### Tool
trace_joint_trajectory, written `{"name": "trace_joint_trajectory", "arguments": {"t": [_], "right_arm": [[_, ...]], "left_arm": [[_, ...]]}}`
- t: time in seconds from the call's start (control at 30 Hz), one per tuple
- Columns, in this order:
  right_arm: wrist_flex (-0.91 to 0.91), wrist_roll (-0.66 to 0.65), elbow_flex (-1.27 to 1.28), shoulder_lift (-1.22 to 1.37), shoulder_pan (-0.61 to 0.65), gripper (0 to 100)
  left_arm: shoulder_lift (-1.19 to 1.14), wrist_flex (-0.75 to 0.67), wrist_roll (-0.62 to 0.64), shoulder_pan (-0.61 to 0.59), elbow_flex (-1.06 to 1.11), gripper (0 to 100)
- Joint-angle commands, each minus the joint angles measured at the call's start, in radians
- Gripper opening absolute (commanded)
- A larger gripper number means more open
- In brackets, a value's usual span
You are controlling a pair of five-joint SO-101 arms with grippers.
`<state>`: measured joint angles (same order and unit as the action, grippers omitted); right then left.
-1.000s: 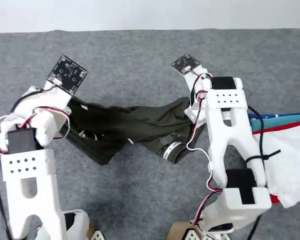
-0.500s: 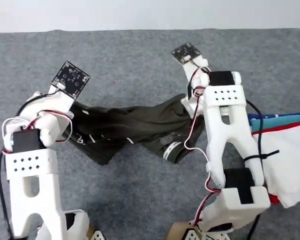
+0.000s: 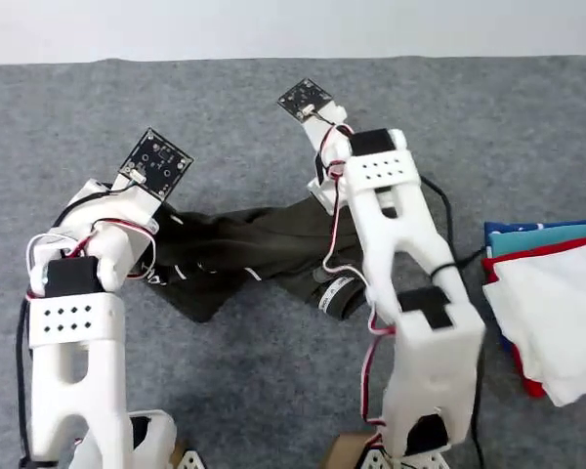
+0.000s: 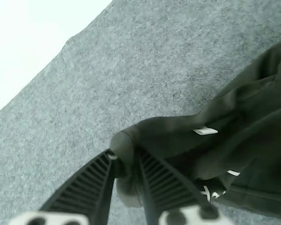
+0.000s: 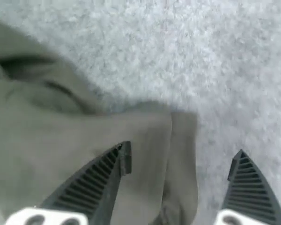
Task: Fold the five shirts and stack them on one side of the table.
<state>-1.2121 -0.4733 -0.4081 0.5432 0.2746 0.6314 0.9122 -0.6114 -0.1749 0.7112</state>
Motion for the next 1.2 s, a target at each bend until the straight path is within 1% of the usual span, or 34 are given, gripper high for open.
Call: {"name": "trace_joint_trajectory", "arguments": {"t": [0.0,0.13,0.4,0.47,0.57,0.63,0.93,1.1,1.17], "right_arm": [[0.008,0.009,-0.175,0.105,0.005,32.8],[0.001,0.006,-0.285,0.234,0.012,29.6],[-0.162,0.005,-0.517,0.418,0.012,27.0],[-0.193,-0.006,-0.578,0.447,0.012,21.7],[-0.239,-0.114,-0.701,0.470,0.012,8.6],[-0.277,-0.170,-0.784,0.473,0.010,4.6],[-0.466,-0.209,-1.157,0.472,0.012,3.9],[-0.578,-0.199,-1.250,0.476,0.013,3.8],[-0.585,-0.164,-1.234,0.470,0.005,4.3]], "left_arm": [[0.002,-0.023,0.002,0.005,-0.005,0],[0.000,-0.020,0.002,0.005,-0.004,0],[0.000,-0.026,0.002,0.006,0.010,0],[0.000,-0.026,0.002,0.006,0.019,0],[0.000,-0.020,0.002,0.006,0.019,0],[0.000,-0.020,0.002,0.006,0.019,0],[0.003,-0.020,0.002,0.008,0.018,0],[0.003,-0.018,0.003,0.008,0.018,0],[0.003,-0.018,0.003,0.008,0.018,0]]}}
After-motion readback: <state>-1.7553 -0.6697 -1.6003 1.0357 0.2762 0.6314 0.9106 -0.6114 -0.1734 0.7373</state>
